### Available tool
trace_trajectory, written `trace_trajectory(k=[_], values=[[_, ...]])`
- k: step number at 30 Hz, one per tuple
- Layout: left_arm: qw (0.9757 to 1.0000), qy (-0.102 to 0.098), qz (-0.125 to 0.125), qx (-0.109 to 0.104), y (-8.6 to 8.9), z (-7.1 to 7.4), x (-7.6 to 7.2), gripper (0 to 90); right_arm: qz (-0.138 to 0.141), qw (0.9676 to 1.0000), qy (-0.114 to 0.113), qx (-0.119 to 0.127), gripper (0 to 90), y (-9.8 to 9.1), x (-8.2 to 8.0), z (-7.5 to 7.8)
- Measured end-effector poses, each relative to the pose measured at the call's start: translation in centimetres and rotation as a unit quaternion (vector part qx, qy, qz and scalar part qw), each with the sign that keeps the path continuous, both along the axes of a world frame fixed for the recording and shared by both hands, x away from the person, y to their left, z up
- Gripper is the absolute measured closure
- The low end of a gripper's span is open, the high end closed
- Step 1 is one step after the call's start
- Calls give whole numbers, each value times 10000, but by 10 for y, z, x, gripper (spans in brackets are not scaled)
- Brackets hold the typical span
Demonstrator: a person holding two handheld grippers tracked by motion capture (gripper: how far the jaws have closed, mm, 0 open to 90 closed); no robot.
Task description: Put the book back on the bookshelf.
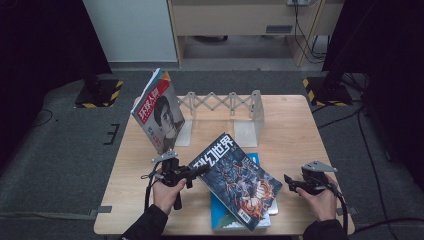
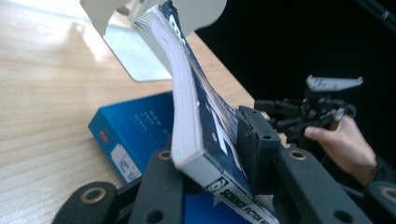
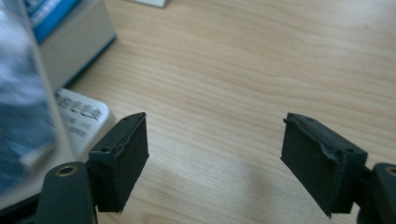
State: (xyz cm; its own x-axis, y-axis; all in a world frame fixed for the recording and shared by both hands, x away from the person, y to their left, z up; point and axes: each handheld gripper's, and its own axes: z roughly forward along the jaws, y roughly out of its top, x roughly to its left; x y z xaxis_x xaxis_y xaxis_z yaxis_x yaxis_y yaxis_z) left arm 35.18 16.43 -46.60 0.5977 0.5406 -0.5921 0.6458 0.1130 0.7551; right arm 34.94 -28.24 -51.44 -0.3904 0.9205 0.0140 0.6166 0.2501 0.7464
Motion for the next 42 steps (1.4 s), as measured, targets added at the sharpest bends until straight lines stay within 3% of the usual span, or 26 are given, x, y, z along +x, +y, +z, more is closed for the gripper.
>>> trace_trajectory(k=[12, 24, 37, 42], values=[[9994, 4, 146, -329, 8, 22, 3, 769, -68, 9988, 395, -264, 167, -8, 5, -16], [9965, -257, 273, -747, 15, 52, 7, 817, -61, 9993, 302, -200, 88, -11, 7, -21], [9940, -533, 188, -934, 16, 76, 4, 822, -97, 9996, 212, -131, 49, -10, 7, -24], [9932, -715, 274, -872, 20, 85, 4, 822, -94, 9997, 207, -134, 49, -10, 8, -25]])
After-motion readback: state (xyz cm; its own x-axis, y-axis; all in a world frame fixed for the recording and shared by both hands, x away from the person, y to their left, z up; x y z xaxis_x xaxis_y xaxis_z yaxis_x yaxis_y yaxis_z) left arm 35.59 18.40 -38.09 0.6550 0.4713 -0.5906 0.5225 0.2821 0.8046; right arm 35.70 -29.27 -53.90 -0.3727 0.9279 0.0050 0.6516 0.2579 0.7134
